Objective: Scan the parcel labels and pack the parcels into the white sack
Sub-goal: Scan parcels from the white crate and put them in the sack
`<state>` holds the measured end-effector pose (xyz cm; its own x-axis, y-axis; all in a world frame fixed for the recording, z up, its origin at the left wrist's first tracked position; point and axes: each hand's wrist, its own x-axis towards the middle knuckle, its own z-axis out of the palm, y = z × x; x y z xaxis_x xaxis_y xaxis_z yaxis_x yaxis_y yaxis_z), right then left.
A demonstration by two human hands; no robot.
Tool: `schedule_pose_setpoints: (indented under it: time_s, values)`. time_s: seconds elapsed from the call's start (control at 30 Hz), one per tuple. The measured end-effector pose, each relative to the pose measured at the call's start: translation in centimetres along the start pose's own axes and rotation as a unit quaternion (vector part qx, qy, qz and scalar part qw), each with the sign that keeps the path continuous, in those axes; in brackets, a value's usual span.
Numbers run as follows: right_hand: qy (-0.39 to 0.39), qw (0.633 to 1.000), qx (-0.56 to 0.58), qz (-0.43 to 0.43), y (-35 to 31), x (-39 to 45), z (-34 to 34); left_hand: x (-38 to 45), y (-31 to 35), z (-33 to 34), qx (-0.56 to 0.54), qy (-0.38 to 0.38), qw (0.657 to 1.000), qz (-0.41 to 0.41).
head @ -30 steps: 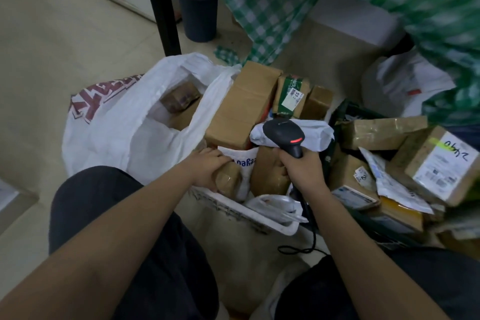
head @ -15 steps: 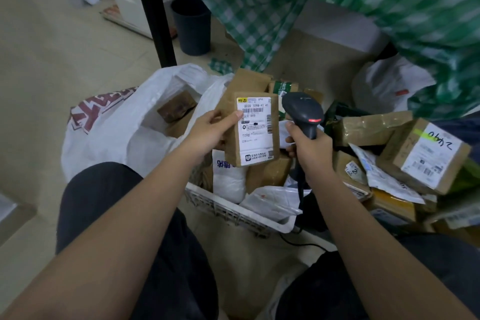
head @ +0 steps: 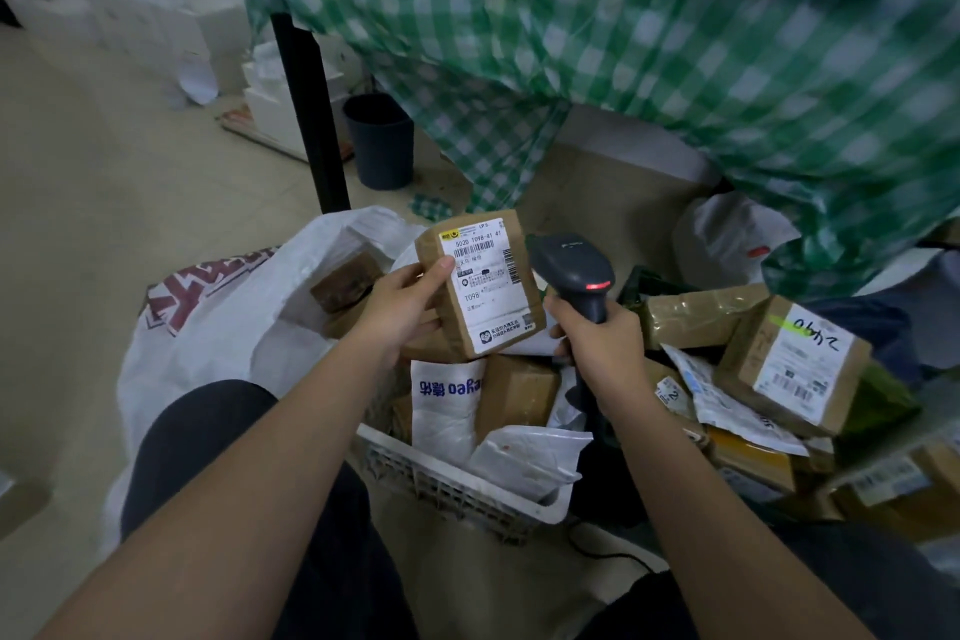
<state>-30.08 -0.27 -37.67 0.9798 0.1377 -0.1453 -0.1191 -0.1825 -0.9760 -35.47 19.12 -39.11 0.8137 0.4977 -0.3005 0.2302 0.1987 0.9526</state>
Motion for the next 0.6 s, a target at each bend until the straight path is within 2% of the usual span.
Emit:
schedule_pose_setpoints:
  time_s: [0.23, 0.6]
  values:
    - [-0.078, 0.994, -0.063, -0.031, -2.1, -1.6, -0.3, 0.1, 1.7, 0.6, 0.0, -0.005, 1.0, 0.025]
    - [-0.1, 0.992, -0.08, -0.004, -1.9, -1.4, 0.2, 0.9, 1.2, -0.2, -0.004, 0.013, 1.0, 0.028]
